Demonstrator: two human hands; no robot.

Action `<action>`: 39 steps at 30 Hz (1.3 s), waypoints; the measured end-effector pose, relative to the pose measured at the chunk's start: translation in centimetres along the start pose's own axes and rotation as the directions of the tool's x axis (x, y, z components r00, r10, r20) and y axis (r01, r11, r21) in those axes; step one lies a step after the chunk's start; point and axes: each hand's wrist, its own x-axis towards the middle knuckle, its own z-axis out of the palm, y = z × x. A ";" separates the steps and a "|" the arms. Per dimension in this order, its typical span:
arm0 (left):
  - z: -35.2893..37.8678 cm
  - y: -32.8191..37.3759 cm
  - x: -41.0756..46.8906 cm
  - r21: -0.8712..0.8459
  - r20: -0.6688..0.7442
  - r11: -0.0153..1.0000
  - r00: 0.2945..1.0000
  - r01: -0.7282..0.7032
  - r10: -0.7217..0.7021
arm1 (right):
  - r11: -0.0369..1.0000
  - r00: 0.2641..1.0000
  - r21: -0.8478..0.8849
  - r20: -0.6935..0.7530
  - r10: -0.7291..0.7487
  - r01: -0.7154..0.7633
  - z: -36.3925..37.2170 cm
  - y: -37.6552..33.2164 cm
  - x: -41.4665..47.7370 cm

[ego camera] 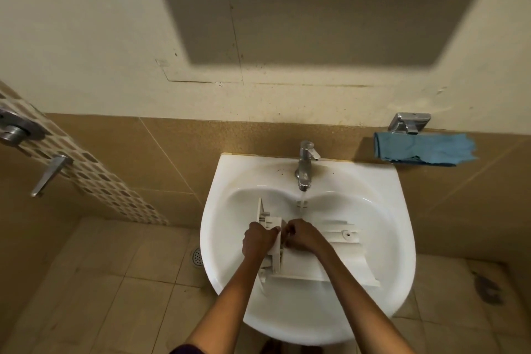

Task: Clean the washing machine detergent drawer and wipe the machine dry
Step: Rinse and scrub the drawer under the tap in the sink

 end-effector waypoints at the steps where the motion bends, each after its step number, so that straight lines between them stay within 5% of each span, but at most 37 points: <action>1: 0.1 0.0 -0.1 0.005 -0.015 1.000 1.000 -0.002 0.002 | 1.000 0.999 0.003 -0.055 -0.001 0.001 0.7 0.4 0.1; 7: 0.4 -0.1 -1.0 0.118 -0.116 0.989 0.988 -0.085 0.099 | 0.994 0.907 0.089 -0.421 -0.025 0.068 3.0 0.8 -0.2; 13: 0.4 -0.1 -0.9 0.098 -0.091 0.992 0.992 -0.084 0.093 | 0.997 0.947 -0.020 -0.312 -0.079 0.076 2.4 1.7 0.1; 19: 0.2 0.2 -1.0 0.039 -0.046 0.997 0.997 -0.061 0.062 | 0.998 0.864 0.011 -0.501 -0.045 0.058 3.8 0.9 -0.3; 26: 0.1 0.2 -0.9 0.028 -0.035 0.998 0.998 -0.053 0.054 | 0.990 0.952 0.112 -0.302 -0.045 0.082 2.2 2.2 0.3; 32: 0.3 -0.1 -0.9 0.013 -0.057 0.998 0.997 -0.056 0.057 | 0.994 0.884 0.071 -0.466 -0.035 0.077 3.2 1.6 0.0; 39: -1.3 -0.6 -1.2 0.020 -0.200 0.995 0.975 -0.093 0.095 | 0.985 0.881 0.049 -0.457 -0.125 0.166 1.0 4.7 -0.6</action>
